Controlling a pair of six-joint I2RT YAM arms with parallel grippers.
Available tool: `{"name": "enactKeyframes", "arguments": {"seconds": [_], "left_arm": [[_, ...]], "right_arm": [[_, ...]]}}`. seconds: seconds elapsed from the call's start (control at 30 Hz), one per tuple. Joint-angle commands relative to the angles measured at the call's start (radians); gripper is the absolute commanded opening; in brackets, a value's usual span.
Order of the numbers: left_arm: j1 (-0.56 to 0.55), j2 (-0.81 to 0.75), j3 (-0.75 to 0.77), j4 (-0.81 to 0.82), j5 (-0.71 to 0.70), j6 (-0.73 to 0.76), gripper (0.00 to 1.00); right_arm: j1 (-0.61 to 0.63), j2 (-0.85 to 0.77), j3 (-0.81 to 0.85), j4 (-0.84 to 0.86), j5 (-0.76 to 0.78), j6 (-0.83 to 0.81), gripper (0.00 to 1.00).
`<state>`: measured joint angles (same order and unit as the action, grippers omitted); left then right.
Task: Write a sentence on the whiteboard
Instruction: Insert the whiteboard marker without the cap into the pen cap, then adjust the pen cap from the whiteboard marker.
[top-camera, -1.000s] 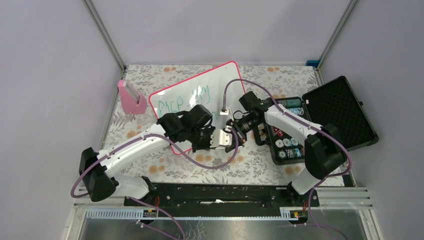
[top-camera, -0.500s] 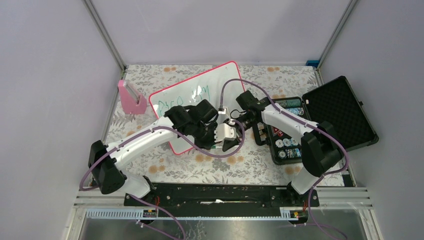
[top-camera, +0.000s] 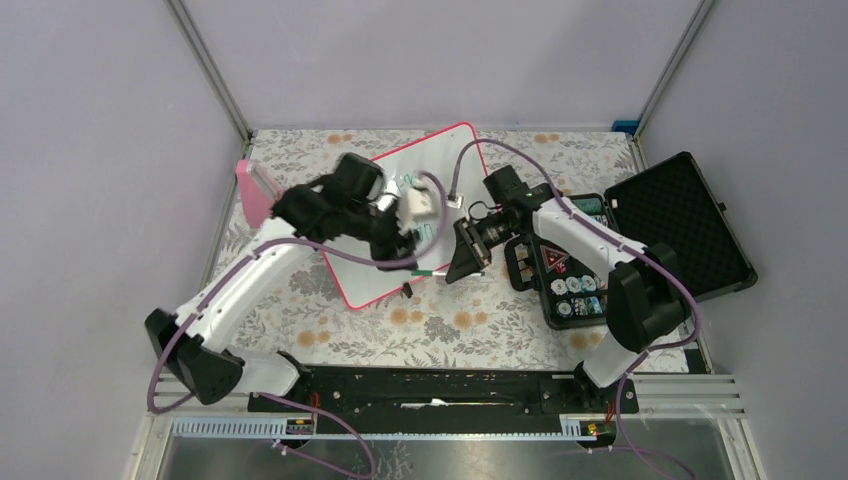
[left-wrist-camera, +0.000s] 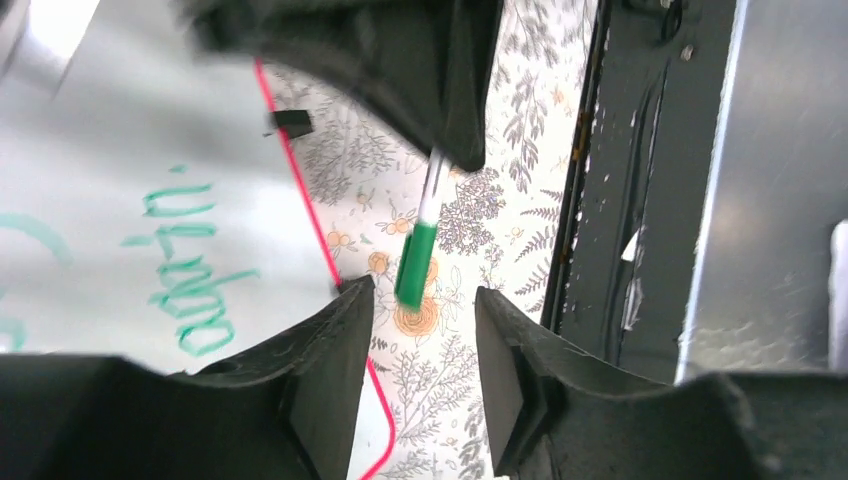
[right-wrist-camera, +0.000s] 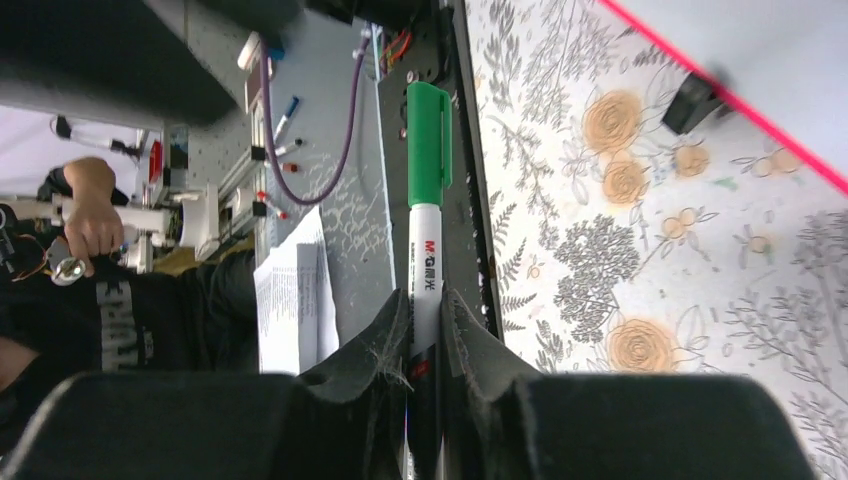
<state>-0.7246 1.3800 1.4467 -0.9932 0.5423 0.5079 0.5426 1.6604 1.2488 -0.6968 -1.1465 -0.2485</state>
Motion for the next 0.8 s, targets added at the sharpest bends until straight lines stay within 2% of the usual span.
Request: {"name": "enactKeyframes", "arguments": {"seconds": [0.0, 0.1, 0.2, 0.27, 0.37, 0.43, 0.53, 0.6, 0.67, 0.77], "left_arm": [[0.284, -0.108, 0.027, 0.017, 0.366, -0.073, 0.48], [0.445, -0.128, -0.031, 0.104, 0.656, -0.227, 0.48], [0.476, -0.155, -0.118, 0.302, 0.781, -0.454, 0.48], [0.476, -0.198, -0.156, 0.382, 0.77, -0.486, 0.48], [0.476, -0.294, -0.222, 0.475, 0.684, -0.442, 0.51], [0.476, -0.298, -0.239, 0.492, 0.703, -0.457, 0.54], [0.46, -0.3, -0.275, 0.493, 0.662, -0.429, 0.54], [0.448, -0.307, -0.287, 0.492, 0.661, -0.41, 0.54], [0.419, -0.298, -0.287, 0.492, 0.65, -0.413, 0.55], [0.372, -0.292, -0.282, 0.491, 0.597, -0.396, 0.55]], "right_arm": [[-0.055, -0.085, 0.084, 0.01, -0.073, 0.018, 0.0], [-0.06, -0.101, 0.127, 0.016, -0.089, 0.055, 0.0], [-0.059, -0.101, 0.145, 0.087, -0.155, 0.157, 0.0], [-0.059, -0.11, 0.106, 0.21, -0.224, 0.291, 0.0], [-0.058, -0.145, -0.002, 0.521, -0.28, 0.583, 0.0], [-0.056, -0.172, -0.091, 0.804, -0.295, 0.801, 0.0], [-0.049, -0.179, -0.221, 1.351, -0.322, 1.233, 0.0], [-0.039, -0.159, -0.264, 1.608, -0.332, 1.455, 0.0], [-0.03, -0.137, -0.279, 1.741, -0.339, 1.562, 0.0], [-0.017, -0.119, -0.279, 1.809, -0.345, 1.618, 0.0]]}}
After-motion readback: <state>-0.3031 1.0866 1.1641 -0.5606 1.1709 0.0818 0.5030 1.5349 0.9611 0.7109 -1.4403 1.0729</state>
